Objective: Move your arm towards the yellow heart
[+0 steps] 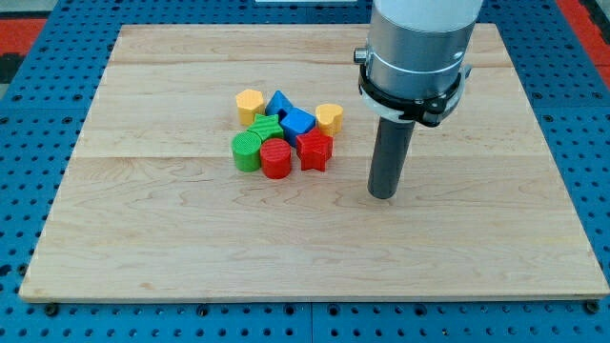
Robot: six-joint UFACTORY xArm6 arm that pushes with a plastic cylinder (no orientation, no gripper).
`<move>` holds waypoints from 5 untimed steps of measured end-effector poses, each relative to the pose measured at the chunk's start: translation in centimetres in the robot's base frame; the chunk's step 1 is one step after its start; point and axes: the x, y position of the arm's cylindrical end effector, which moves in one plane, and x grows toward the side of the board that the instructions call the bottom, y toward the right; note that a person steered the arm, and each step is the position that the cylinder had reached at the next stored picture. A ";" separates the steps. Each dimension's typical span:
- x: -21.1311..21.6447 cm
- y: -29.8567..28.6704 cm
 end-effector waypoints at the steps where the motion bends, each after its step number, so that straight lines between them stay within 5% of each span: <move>1: -2.5 -0.6; 3: -7.3 -1.5; 5: -7.3 -1.5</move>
